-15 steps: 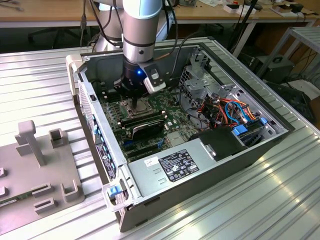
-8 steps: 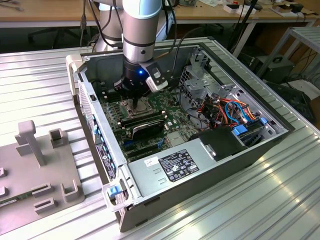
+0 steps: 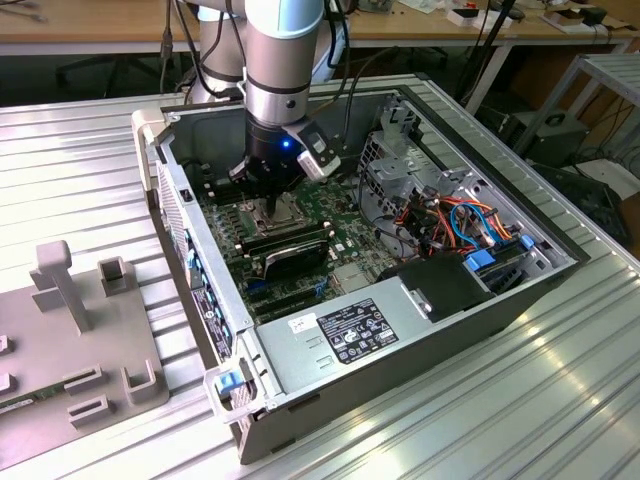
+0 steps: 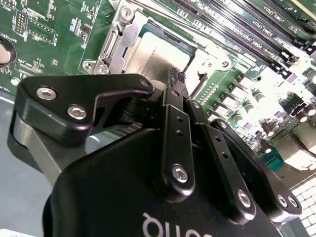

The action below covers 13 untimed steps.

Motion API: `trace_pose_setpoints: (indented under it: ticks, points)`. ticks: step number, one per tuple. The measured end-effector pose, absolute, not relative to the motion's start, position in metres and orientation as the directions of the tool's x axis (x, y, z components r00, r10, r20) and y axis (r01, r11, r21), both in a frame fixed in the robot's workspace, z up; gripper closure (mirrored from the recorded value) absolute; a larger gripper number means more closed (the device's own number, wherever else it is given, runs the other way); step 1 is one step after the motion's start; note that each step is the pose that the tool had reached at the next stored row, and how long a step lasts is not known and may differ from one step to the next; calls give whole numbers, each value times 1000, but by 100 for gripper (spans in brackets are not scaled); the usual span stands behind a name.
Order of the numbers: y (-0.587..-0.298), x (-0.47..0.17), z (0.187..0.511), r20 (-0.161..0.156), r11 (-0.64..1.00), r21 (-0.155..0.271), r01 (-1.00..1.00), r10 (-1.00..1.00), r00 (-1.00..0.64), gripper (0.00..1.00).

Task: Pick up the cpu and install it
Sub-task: 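Close the cpu cover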

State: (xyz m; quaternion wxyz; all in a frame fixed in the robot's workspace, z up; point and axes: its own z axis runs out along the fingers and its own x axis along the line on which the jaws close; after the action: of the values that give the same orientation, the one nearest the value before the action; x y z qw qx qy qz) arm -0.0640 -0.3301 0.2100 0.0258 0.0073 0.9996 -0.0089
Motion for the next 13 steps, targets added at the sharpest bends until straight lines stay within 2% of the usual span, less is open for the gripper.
trace_pose_setpoints:
  ticks: [13]
  points:
    - [-330, -73, 210, -57, 1000, -17, 15, 14, -998, 89]
